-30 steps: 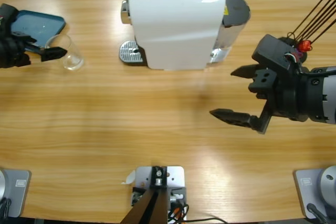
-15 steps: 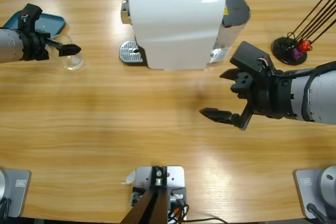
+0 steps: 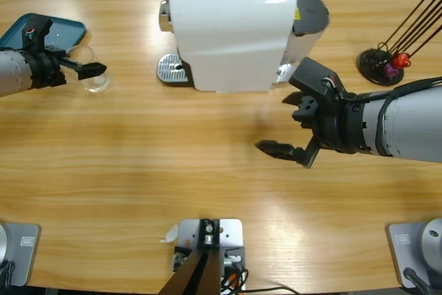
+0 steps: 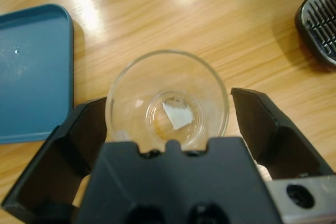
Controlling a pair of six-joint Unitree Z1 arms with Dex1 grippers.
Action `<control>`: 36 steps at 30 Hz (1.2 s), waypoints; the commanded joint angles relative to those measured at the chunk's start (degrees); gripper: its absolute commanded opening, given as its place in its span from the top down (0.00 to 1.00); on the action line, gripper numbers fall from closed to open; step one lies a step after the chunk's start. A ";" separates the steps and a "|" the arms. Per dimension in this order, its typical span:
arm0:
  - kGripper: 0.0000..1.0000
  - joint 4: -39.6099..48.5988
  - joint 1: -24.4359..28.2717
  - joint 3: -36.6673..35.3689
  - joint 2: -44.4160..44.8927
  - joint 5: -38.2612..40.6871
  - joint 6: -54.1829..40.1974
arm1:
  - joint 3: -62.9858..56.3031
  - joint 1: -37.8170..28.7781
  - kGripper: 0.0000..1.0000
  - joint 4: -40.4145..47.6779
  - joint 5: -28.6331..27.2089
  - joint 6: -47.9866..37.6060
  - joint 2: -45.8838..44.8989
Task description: Pour coffee
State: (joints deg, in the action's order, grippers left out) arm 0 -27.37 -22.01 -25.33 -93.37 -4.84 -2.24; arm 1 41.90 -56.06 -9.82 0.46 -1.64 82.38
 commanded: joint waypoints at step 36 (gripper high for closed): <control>0.86 -31.43 -0.12 15.47 -11.88 0.34 4.79 | -1.99 -0.72 0.00 2.03 1.56 -0.91 3.32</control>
State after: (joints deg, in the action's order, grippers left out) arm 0 -56.81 -22.30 -11.91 -103.78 -4.84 1.80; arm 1 41.66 -56.06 -8.22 0.97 -1.77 83.65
